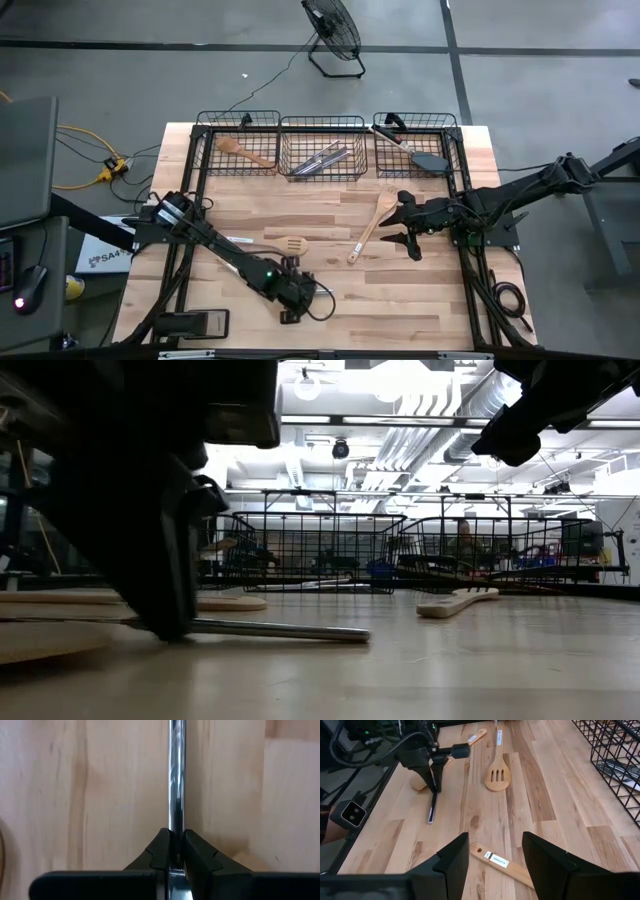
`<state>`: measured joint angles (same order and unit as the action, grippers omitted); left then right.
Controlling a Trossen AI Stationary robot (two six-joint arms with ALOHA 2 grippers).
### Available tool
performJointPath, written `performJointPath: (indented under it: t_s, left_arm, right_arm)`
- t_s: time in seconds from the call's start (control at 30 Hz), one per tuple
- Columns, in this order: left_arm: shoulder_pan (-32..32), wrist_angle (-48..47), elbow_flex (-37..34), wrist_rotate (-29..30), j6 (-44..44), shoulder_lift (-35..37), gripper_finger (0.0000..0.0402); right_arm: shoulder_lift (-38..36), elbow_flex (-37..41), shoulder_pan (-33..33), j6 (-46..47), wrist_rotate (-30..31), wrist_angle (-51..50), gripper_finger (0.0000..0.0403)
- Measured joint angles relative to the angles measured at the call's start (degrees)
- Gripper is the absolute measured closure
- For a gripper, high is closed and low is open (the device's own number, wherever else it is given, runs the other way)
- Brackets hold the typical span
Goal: Pick & Place Kitchen Items
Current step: Put the silver table knife into the middle mesh basket
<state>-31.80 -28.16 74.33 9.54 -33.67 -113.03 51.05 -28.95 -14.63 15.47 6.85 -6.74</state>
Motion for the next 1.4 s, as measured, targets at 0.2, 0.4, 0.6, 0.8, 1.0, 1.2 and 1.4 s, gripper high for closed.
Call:
performJointPath:
  t_s: [0.2, 0.4, 0.6, 0.8, 1.0, 1.2, 1.4]
  left_arm:
    - [0.6, -4.7, 4.8, 1.4, 0.7, 0.0, 0.0373]
    - [1.1, -8.5, 8.6, 4.1, 0.8, 0.1, 0.0373]
    - [2.1, -13.0, 12.6, 7.1, 0.4, 0.1, 0.0373]
    - [4.2, -18.8, 16.9, 11.4, 0.4, 0.2, 0.0373]
    - [7.5, -26.2, 21.4, 16.4, 1.4, 0.2, 0.0373]
    - [11.6, -32.3, 25.9, 20.2, 4.0, 0.3, 0.0373]
    - [16.4, -35.6, 29.8, 24.2, 9.0, 0.3, 0.0373]
  right_arm:
    - [0.0, 0.0, 0.0, 0.0, -0.2, 0.0, 0.0227]
    - [0.0, 0.0, 0.0, 0.0, -1.4, 0.0, 0.0227]
    - [0.0, 0.0, 0.0, 0.0, -1.4, 0.0, 0.0227]
    - [0.0, 0.0, 0.0, 0.0, -1.3, 0.0, 0.0227]
    - [0.0, 0.0, 0.0, 0.0, -1.3, 0.0, 0.0227]
    - [0.0, 0.0, 0.0, 0.0, -1.3, 0.0, 0.0227]
    - [0.0, 0.0, 0.0, 0.0, -1.3, 0.0, 0.0227]
